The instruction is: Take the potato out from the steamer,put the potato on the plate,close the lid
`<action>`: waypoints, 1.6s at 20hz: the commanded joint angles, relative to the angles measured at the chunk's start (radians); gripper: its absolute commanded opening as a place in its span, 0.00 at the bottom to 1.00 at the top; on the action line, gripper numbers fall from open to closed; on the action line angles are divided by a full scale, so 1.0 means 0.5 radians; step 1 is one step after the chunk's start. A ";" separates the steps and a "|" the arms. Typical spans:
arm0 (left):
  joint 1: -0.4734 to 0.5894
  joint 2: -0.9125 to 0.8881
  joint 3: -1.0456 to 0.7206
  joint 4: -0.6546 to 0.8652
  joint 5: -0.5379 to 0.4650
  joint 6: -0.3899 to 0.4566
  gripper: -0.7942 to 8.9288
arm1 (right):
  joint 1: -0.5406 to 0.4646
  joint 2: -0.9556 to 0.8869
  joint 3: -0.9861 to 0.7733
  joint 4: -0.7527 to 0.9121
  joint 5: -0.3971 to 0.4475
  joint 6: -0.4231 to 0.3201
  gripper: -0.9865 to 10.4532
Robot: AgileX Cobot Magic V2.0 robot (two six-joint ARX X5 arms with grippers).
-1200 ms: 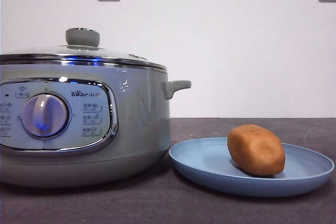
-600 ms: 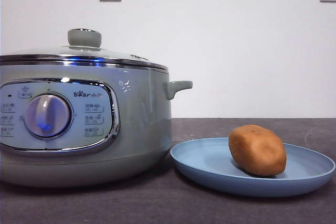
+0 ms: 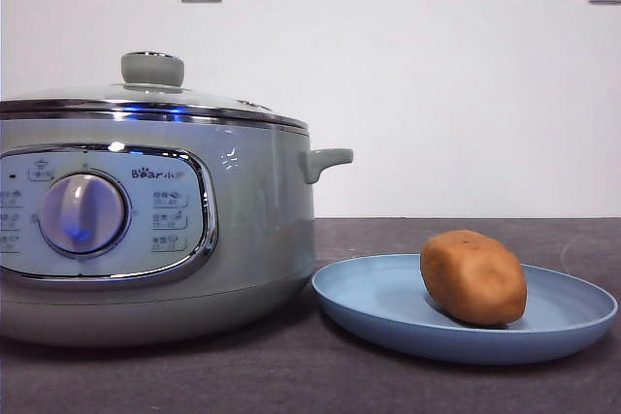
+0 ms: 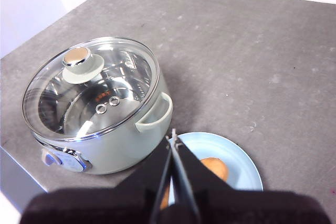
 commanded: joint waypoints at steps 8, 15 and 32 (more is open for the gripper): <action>0.124 -0.098 -0.024 0.145 0.013 -0.124 0.08 | 0.002 -0.004 0.005 0.008 0.009 0.011 0.07; 0.507 -0.549 -0.550 1.064 0.169 -0.327 0.08 | 0.002 -0.004 0.005 0.008 0.008 0.011 0.07; 0.796 -1.476 -2.274 2.427 0.365 -0.220 0.08 | 0.002 -0.004 0.005 0.008 0.008 0.011 0.07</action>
